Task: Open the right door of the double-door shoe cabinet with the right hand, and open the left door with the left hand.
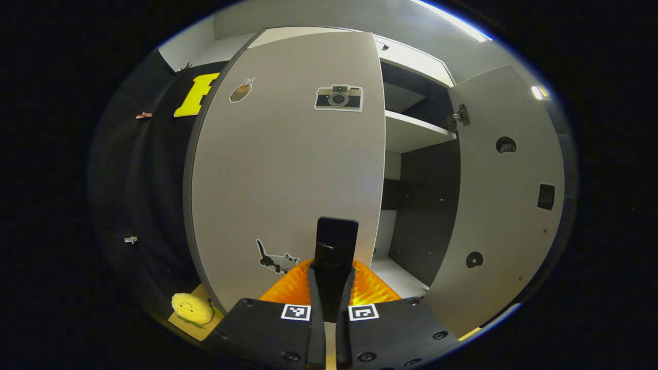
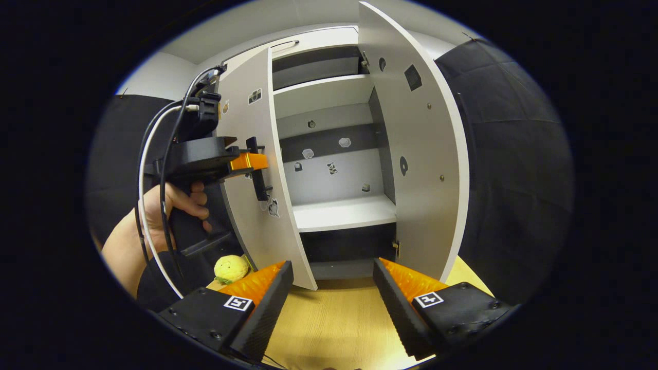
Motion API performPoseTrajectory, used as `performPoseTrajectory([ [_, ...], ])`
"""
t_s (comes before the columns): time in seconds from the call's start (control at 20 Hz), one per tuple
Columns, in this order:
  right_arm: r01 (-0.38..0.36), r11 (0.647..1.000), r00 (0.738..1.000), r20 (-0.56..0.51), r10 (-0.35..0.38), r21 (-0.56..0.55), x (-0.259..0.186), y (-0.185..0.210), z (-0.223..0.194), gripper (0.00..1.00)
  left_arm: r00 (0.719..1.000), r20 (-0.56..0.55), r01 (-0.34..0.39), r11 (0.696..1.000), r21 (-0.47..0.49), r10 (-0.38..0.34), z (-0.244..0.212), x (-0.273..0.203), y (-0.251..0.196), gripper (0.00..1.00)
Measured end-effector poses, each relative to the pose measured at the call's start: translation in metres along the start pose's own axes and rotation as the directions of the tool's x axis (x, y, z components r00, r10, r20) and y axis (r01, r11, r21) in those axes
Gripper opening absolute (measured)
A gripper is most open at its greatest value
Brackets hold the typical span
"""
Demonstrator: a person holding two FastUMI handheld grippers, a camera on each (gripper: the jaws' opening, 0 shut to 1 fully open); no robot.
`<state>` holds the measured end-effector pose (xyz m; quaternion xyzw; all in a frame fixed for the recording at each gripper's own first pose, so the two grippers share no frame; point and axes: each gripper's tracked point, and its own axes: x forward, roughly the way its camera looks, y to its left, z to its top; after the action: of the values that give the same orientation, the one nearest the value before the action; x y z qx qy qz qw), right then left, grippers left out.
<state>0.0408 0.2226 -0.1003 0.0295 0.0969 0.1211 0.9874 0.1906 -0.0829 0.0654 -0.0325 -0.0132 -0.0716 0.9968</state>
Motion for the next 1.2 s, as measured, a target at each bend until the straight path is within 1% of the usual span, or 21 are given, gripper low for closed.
performPoseTrajectory([
  [0.15,0.035,0.999,0.999,-0.004,-0.035,0.013,-0.011,0.012,-0.012,0.98,1.0,0.002,0.03,0.999,0.01,-0.03,0.0,-0.01,0.004,0.13],
  [0.4,0.091,0.995,0.996,0.005,-0.091,0.037,-0.03,0.026,-0.024,0.98,0.998,0.023,0.064,0.998,0.008,-0.064,0.001,-0.054,0.021,0.13],
  [0.6,0.123,0.992,0.992,0.004,-0.123,0.038,-0.038,0.03,-0.029,0.98,0.996,0.025,0.082,0.996,0.024,-0.083,0.001,-0.069,0.03,0.13],
  [0.7,0.128,0.991,0.992,0.009,-0.129,0.046,-0.039,0.032,-0.027,0.98,0.996,0.033,0.08,0.996,0.032,-0.081,0.003,-0.077,0.036,0.13],
  [0.95,0.167,0.986,0.985,0.029,-0.168,0.02,-0.044,0.025,-0.021,0.98,0.996,0.033,0.08,0.997,0.014,-0.08,0.004,-0.102,0.06,0.13],
  [1.2,0.202,0.979,0.979,0.028,-0.203,0.033,-0.048,0.012,-0.022,0.98,0.998,0.04,0.049,0.999,0.006,-0.049,0.005,-0.119,0.08,0.12],
])
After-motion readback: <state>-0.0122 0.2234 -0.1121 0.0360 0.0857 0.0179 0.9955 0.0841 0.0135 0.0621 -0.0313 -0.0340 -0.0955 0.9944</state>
